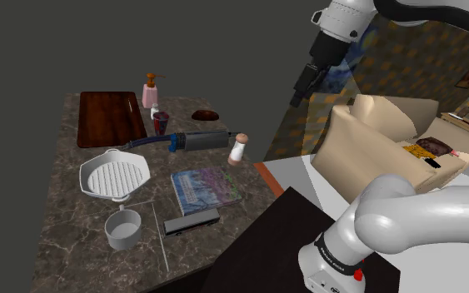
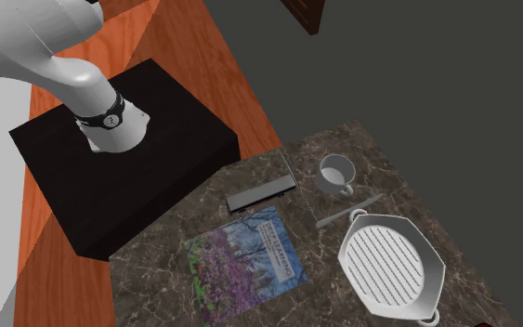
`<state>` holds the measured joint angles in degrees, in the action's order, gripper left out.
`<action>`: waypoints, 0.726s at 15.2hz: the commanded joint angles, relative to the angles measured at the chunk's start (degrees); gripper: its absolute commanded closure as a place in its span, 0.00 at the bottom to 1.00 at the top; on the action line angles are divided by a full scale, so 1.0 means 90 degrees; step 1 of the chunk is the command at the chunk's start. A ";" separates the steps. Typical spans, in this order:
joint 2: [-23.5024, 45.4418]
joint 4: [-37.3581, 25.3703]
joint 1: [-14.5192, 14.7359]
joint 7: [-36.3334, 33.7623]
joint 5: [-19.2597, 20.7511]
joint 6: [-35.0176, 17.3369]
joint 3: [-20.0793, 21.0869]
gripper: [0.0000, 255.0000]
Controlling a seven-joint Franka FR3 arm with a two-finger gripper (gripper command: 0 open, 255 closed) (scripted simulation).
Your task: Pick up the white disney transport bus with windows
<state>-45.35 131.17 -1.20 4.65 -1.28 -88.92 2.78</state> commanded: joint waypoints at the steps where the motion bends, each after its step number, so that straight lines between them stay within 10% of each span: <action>1: 0.0000 0.0000 0.0000 0.0000 0.0000 0.0000 0.0000 0.00; 11: 0.0807 0.1424 0.0513 0.0841 -0.0098 -0.2170 0.0128 0.00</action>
<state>-39.17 142.58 2.79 11.68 -1.91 -105.92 3.52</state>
